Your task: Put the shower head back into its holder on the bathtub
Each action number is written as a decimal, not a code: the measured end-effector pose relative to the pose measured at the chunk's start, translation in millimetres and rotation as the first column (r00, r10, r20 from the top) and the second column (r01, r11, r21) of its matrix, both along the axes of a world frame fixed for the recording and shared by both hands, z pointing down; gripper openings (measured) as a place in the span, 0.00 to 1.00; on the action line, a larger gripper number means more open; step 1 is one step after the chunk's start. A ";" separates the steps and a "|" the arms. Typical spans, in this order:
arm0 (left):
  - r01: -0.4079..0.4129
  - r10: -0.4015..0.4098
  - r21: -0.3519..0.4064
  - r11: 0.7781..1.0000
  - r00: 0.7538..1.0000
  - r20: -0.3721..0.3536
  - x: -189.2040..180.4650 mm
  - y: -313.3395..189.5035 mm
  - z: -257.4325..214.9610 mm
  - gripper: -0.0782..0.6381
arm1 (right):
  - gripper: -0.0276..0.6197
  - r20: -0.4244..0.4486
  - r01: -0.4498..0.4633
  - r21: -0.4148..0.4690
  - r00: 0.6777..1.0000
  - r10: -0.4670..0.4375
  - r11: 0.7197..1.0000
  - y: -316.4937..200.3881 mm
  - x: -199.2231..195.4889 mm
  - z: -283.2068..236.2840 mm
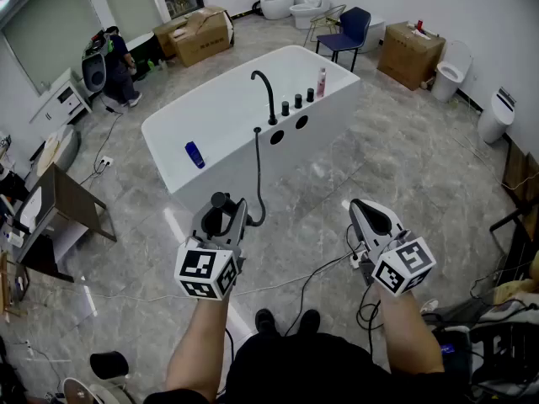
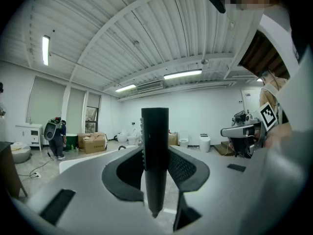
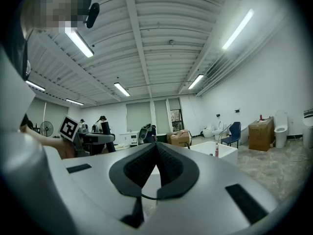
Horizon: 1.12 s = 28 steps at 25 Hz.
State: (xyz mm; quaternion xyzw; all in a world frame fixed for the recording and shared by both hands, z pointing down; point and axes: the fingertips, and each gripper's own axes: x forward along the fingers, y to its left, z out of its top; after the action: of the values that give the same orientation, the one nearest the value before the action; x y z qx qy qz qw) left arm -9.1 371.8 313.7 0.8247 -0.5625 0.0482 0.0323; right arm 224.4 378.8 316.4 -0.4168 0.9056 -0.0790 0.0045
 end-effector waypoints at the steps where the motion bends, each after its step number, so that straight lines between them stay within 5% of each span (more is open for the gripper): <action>1: 0.002 -0.002 0.000 1.000 1.000 -0.002 3.7 0.1 0.2 0.31 | 0.06 -0.002 0.003 0.006 1.000 -0.003 1.000 -0.3 3.6 -0.5; 28: -0.035 0.035 0.024 0.999 0.999 0.017 54.5 -10.6 -6.4 0.31 | 0.06 -0.008 0.003 -0.009 1.000 -0.003 1.000 8.3 46.3 5.9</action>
State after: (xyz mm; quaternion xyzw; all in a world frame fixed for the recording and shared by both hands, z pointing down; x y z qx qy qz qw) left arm 45.4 361.2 307.2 0.8343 -0.5489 0.0488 0.0166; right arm 270.6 387.1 322.3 -0.4158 0.9058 -0.0815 -0.0009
